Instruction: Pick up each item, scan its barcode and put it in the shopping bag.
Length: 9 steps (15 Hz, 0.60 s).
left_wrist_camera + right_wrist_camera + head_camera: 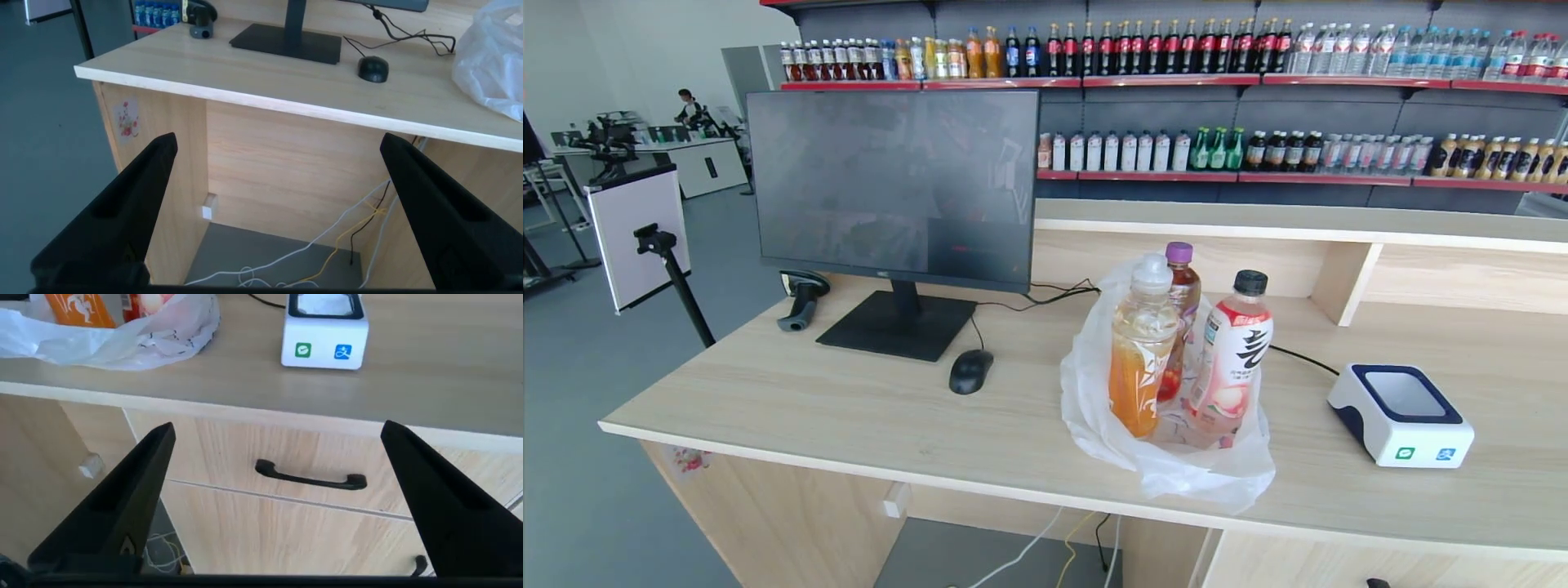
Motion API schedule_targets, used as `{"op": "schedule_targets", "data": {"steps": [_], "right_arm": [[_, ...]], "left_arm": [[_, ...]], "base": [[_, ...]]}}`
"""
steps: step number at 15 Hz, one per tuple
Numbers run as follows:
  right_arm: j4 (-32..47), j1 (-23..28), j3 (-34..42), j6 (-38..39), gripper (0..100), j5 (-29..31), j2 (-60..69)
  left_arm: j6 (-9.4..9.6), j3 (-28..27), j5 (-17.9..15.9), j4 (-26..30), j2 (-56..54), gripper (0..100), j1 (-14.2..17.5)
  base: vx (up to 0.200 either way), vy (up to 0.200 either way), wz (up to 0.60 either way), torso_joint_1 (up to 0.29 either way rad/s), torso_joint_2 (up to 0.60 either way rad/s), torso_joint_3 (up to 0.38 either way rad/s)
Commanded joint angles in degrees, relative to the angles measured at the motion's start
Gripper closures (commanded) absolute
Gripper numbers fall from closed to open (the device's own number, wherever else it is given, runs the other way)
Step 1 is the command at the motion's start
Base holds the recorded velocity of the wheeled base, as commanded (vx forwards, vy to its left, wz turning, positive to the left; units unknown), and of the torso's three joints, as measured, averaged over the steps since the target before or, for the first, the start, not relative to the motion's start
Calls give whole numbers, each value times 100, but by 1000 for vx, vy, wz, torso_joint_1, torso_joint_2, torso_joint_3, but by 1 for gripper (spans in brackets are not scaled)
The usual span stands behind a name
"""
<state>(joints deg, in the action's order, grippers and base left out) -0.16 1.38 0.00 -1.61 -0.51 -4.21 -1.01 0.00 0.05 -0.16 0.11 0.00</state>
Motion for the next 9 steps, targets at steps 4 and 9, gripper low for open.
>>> {"op": "schedule_targets", "data": {"steps": [4,9], "right_arm": [[-2,-129,0,38,0,-19,421],[7,-129,-9,187,0,-2,421]], "left_arm": [[-48,0,13,-2,-2,0,0],[-75,0,13,-11,-2,0,0]], "base": [[-200,0,0,13,4,-1],[-200,0,0,-7,-1,1]]}}
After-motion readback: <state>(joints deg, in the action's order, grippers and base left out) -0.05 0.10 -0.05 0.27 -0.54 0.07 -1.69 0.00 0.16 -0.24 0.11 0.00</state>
